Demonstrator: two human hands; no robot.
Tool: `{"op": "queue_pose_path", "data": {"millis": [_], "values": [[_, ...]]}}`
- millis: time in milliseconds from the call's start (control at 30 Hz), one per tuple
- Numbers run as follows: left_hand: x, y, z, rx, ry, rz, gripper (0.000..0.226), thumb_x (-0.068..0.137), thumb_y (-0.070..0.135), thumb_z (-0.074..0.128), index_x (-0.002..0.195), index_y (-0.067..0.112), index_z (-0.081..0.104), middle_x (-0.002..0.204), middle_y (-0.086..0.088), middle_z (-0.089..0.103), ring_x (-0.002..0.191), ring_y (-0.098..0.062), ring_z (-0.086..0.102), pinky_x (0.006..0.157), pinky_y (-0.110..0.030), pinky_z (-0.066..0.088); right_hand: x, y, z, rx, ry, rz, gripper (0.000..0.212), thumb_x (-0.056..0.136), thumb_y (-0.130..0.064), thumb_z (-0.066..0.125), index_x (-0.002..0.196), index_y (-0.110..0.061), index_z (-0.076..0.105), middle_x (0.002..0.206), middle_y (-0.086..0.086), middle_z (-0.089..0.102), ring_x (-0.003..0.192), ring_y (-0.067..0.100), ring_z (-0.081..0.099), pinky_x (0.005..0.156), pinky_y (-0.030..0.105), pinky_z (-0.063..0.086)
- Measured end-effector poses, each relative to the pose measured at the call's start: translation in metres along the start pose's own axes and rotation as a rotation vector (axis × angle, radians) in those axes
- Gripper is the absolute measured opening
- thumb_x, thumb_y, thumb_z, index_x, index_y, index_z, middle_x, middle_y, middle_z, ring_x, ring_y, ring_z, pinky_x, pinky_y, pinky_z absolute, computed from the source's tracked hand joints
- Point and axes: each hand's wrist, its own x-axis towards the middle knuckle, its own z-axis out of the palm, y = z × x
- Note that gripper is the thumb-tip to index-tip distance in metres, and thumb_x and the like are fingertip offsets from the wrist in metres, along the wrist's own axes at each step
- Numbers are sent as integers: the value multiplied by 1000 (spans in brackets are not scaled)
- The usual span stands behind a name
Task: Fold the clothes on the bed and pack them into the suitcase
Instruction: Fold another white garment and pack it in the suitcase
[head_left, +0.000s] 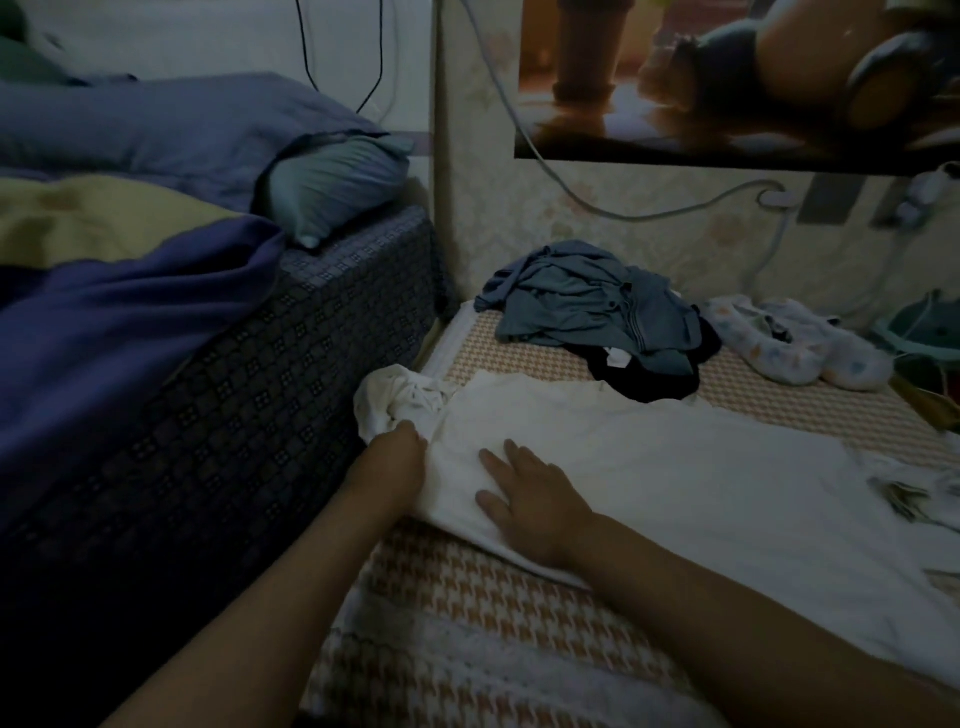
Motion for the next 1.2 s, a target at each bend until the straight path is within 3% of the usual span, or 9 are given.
{"op": "queue_pose_path", "data": {"millis": [133,233,333,433,600,800,933,1033,1200], "values": [[-11,3,12,339,16,71,44,97,21,42,139,14,31,137,-13,43,119,-31,49,93,-40,43,-22,3,4,-105,-39,-39,64,99,-57,21,155,-31,3,162,5,-8,149,22,-5,120,44,1],[-7,21,19,281,114,458,50,93,22,45,142,20,37,140,-6,43,126,-27,43,100,-36,35,-33,11,-3,-66,24,-54,62,100,-54,25,155,-29,9,163,3,-1,149,23,2,120,43,7],[-15,40,37,140,-220,605,50,101,36,32,149,23,29,157,-5,24,144,-24,22,115,-40,23,-48,32,-11,-87,85,8,60,101,-53,22,155,-30,9,163,1,-1,149,21,1,120,44,5],[-19,52,51,349,-514,365,62,100,53,24,154,34,-2,162,0,-11,148,-28,-6,117,-57,6,-72,70,-19,-144,48,173,61,100,-56,16,155,-32,5,162,-1,-9,149,18,-8,119,50,-2],[-18,93,50,482,-508,211,72,94,63,23,153,24,10,161,-9,3,143,-41,12,113,-58,15,-128,148,-25,-94,-99,503,69,92,-70,12,151,-42,-9,160,-2,-20,148,21,-13,115,61,-4],[-42,174,74,296,-476,606,63,101,54,25,154,28,5,162,-4,0,148,-27,6,118,-47,14,-186,192,-22,-82,-43,516,80,79,-78,-2,151,-43,-11,160,-2,-19,148,20,-14,118,52,-8],[-72,237,111,228,-542,784,68,97,62,29,153,36,0,162,2,-7,149,-21,-3,121,-42,6,-209,214,-31,1,107,404,61,98,-60,19,151,-30,27,158,0,21,147,22,16,119,37,13],[-89,268,138,304,-573,861,72,93,69,26,152,40,-4,161,1,-12,148,-23,-10,119,-50,-1,-221,241,-42,14,461,463,55,92,-44,23,105,-13,66,108,5,62,102,31,59,81,37,47],[-104,286,157,299,-546,908,75,91,72,25,152,41,-6,161,2,-15,148,-23,-13,117,-55,-4,-244,261,-38,197,389,634,41,93,-54,48,69,-22,43,67,-6,48,58,6,42,48,26,26]]}}
